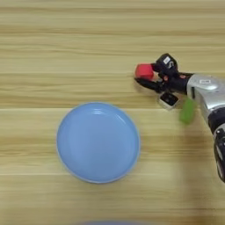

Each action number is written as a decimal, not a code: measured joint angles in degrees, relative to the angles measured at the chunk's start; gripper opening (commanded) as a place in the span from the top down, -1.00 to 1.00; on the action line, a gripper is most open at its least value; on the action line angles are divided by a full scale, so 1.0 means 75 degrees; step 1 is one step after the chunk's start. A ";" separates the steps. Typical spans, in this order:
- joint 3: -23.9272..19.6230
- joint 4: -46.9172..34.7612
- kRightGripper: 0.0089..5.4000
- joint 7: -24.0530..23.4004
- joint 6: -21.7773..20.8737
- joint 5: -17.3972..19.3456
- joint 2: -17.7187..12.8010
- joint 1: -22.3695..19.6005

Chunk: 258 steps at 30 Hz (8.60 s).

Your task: Move the objects on the table

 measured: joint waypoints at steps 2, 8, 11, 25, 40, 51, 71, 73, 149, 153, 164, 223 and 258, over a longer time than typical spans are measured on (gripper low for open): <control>0.0026 -0.0317 -0.20 0.0164 0.0021 0.0059 0.0049 0.0124; 0.0215 -0.2087 -0.20 0.0918 0.0396 0.0397 0.0209 0.0981; 0.0422 -0.3289 -0.20 0.1191 0.0853 0.0559 0.0293 0.1472; 0.1153 -0.5524 -0.20 0.1419 0.1914 0.0716 0.0517 0.2483; 0.1861 -0.5997 -0.20 0.1648 0.2278 0.0715 0.0626 0.3044; 0.2165 -0.5818 -0.20 0.1532 0.2335 0.0690 0.0804 0.3085; 0.2222 -0.5267 -0.69 0.1336 0.2313 0.0555 0.0988 0.3045; 0.2197 -0.5268 -0.76 0.1338 0.2316 0.0622 0.1016 0.3040; 0.0094 -0.0771 -0.98 0.1189 0.1138 0.0373 -0.1366 0.1559; 0.0149 -0.0338 -0.93 0.1077 0.0915 0.0229 -0.1221 0.1438; 0.0166 0.0208 -0.42 0.1024 0.0540 0.0140 -0.1124 0.1190; 0.1819 -0.6481 0.08 0.2746 0.2901 0.0999 -0.0340 0.3406; 0.2239 -0.6134 -0.57 0.2896 0.2511 0.0720 -0.0395 0.3389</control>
